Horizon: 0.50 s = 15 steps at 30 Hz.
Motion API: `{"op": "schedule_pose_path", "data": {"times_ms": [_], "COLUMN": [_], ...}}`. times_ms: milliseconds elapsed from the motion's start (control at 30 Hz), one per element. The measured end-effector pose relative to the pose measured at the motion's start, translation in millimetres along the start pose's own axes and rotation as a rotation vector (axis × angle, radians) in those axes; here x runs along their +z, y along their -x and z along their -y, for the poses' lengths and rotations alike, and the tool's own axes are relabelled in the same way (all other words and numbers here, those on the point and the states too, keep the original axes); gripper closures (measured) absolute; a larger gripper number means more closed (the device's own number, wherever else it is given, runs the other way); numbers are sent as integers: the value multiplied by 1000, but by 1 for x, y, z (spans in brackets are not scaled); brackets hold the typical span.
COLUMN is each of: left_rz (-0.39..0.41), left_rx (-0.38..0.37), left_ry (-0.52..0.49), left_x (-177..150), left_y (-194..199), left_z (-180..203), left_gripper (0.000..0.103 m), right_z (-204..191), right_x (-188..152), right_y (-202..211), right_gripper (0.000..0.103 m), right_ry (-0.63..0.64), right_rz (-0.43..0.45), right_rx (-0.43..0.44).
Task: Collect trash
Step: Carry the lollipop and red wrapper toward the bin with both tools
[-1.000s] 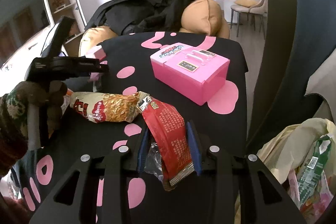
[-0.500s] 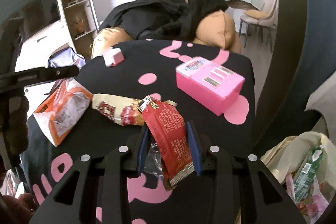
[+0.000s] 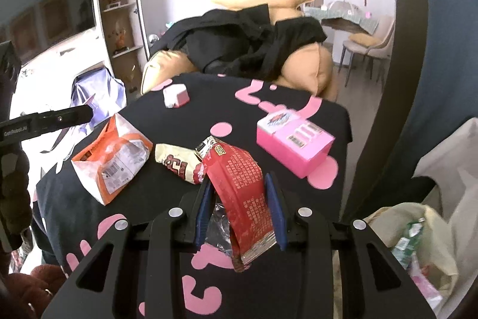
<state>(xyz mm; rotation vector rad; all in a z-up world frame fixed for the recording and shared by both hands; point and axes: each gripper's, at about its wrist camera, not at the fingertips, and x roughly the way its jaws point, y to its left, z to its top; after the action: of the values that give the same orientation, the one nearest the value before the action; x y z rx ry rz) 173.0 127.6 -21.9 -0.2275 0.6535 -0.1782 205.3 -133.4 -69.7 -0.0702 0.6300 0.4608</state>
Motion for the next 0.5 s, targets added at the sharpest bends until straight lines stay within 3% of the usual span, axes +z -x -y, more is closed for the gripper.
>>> {"op": "schedule_pose_path", "data": {"times_ms": [500], "left_rz": [34], "left_rx": [-55], "left_ry": [-50], "left_x": [9], "left_y": [11], "left_z": [58], "left_gripper": [55], "right_z": [32], "right_x": [9], "right_y": [66], "right_gripper": [69], "right_ry": [34], "right_rz": [103], "right_rx": [-91]}}
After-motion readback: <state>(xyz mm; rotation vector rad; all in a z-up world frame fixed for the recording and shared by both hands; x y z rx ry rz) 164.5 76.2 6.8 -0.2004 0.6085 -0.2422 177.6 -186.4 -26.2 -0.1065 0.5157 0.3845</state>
